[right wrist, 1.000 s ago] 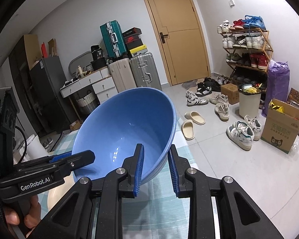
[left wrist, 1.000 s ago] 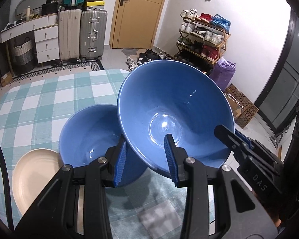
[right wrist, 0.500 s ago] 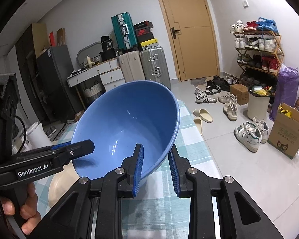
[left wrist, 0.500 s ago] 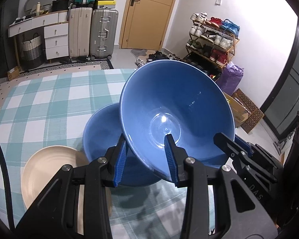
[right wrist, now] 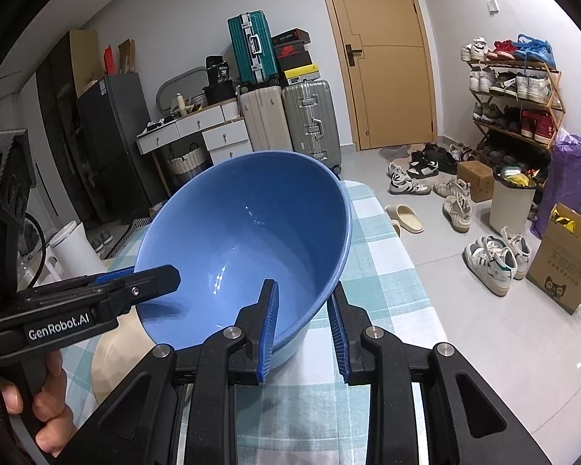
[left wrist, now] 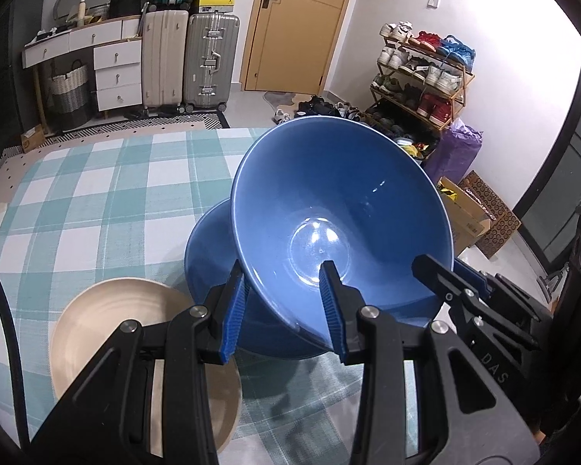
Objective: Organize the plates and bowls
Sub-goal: 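Lift the left gripper's bowl and nest it into the right gripper's bowl stack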
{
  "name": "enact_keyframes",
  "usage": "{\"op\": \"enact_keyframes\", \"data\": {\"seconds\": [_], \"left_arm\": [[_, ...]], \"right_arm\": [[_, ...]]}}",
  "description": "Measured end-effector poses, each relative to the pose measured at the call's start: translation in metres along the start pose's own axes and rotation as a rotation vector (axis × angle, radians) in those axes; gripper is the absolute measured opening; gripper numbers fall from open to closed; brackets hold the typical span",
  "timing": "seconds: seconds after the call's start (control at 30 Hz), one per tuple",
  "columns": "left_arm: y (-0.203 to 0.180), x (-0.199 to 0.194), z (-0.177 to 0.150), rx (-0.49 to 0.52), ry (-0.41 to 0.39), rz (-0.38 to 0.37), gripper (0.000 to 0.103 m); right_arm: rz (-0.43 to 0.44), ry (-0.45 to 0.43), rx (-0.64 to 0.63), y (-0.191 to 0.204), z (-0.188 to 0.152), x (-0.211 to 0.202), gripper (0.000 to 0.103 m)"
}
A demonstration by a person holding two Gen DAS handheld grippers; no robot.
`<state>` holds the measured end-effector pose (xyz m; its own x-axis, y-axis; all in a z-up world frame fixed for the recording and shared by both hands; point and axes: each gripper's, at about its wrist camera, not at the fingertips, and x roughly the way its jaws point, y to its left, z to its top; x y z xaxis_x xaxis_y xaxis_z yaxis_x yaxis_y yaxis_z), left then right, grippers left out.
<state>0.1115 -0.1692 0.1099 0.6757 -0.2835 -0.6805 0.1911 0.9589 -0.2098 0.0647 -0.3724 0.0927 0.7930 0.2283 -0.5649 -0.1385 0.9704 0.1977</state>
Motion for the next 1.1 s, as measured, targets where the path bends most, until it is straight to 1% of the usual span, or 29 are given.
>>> {"op": "enact_keyframes", "data": {"seconds": [0.43,0.63,0.83,1.03,1.1], "left_arm": [[0.017,0.019,-0.007,-0.012,0.030,0.042,0.034],[0.024,0.026,-0.012,0.016,0.026,0.095,0.034],[0.035,0.038,-0.019,0.042,0.055,0.145,0.034],[0.036,0.047,-0.025,0.095,0.074,0.170,0.034],[0.036,0.051,-0.025,0.096,0.086,0.170,0.034]], "right_arm": [[0.004,0.036,-0.038,0.010,0.001,0.024,0.026],[0.009,0.074,-0.052,0.018,-0.004,0.041,0.026],[0.016,0.094,-0.061,0.028,-0.009,0.052,0.026],[-0.006,0.096,-0.076,0.033,-0.013,0.057,0.027],[-0.007,0.097,-0.074,0.031,-0.013,0.059,0.027]]}}
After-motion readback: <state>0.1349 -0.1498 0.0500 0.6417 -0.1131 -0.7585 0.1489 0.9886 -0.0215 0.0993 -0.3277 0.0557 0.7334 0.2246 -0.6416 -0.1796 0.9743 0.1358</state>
